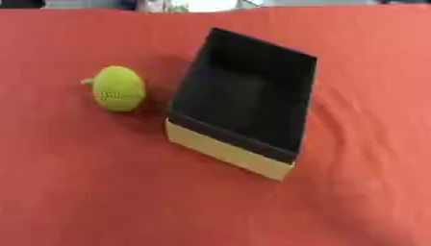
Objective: Pick up objects on the table and place them in the box.
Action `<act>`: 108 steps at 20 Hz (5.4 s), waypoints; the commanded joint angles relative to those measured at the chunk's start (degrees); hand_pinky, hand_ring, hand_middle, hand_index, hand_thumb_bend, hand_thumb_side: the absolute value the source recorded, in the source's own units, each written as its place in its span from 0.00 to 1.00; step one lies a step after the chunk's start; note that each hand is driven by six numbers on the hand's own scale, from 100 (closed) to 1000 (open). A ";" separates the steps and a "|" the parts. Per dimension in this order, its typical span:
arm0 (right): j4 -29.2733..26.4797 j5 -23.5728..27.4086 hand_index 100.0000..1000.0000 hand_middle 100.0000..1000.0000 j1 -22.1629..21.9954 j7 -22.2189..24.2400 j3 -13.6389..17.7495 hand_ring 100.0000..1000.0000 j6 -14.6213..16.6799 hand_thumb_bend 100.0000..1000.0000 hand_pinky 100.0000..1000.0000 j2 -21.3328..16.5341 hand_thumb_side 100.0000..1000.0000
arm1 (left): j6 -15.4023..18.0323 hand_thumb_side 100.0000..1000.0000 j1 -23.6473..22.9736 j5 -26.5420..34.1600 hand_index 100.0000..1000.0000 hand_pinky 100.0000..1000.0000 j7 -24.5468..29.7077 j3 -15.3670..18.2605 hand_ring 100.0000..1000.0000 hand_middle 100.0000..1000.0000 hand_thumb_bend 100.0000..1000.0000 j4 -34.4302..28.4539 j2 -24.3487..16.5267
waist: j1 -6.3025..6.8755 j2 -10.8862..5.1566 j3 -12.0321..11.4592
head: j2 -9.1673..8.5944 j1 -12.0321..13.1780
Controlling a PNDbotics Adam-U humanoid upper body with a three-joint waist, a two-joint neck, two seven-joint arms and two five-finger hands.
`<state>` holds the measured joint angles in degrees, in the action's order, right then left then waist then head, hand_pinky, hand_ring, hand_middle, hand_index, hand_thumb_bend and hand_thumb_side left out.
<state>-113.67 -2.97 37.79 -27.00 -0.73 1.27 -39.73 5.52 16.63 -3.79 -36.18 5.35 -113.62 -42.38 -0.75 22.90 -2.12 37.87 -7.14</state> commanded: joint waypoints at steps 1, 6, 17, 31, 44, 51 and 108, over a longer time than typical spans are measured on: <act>-0.92 0.13 0.89 0.78 1.00 0.25 0.52 0.80 -0.24 0.00 0.80 -2.11 1.00 | -0.66 0.82 0.46 -0.55 0.92 0.86 1.14 0.04 0.87 0.77 0.67 -0.97 -2.45 | 0.23 -1.33 -0.09 | 1.50 0.15; -0.92 0.18 0.89 0.78 1.11 0.56 0.51 0.80 -0.17 0.00 0.80 -2.22 1.00 | -1.09 0.81 0.65 -0.85 0.92 0.86 1.90 -0.10 0.87 0.77 0.67 -0.97 -2.51 | 0.25 -1.23 -0.17 | 2.01 0.15; -0.92 -0.11 0.89 0.78 0.47 1.14 0.15 0.80 -0.07 0.00 0.81 -3.60 1.00 | -15.00 0.84 6.52 -22.88 0.92 0.91 21.30 -4.63 0.87 0.79 0.60 -0.97 -13.53 | 0.24 -1.67 -0.72 | 1.55 -0.66; -0.92 0.39 0.89 0.78 1.56 2.55 -1.04 0.80 -0.52 0.00 0.81 -3.85 1.00 | -10.40 0.64 23.51 -28.55 0.90 0.95 64.51 -18.24 0.88 0.79 0.60 7.99 -13.88 | 0.12 -1.86 -1.39 | 1.95 -1.03; -0.92 0.66 0.89 0.78 1.60 2.46 -0.88 0.80 -0.58 0.00 0.81 -3.33 1.00 | -8.54 0.51 34.53 -29.36 0.92 0.96 74.58 -23.63 0.90 0.82 0.53 19.51 -4.37 | -0.07 -2.67 -1.89 | 2.54 -0.76; -0.92 0.73 0.89 0.78 1.52 2.35 -0.79 0.80 -0.96 0.00 0.81 -2.94 1.00 | -7.86 0.38 39.46 -28.73 0.92 0.96 76.73 -25.10 0.90 0.82 0.45 24.71 1.71 | -0.10 -2.83 -2.10 | 2.88 -1.33; -0.92 3.65 0.88 0.75 0.41 -2.18 0.79 0.77 -1.08 0.00 0.79 -0.68 1.00 | -2.22 0.00 44.88 -46.11 0.52 0.59 66.54 -24.12 0.45 0.44 0.00 41.59 14.07 | -0.32 -1.26 -1.40 | 3.55 -0.66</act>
<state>-113.68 0.21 37.72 -28.77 -0.79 0.16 -39.17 3.51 60.53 -49.73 30.62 -18.99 -70.19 -26.57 -1.13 23.26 -3.52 41.12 -7.68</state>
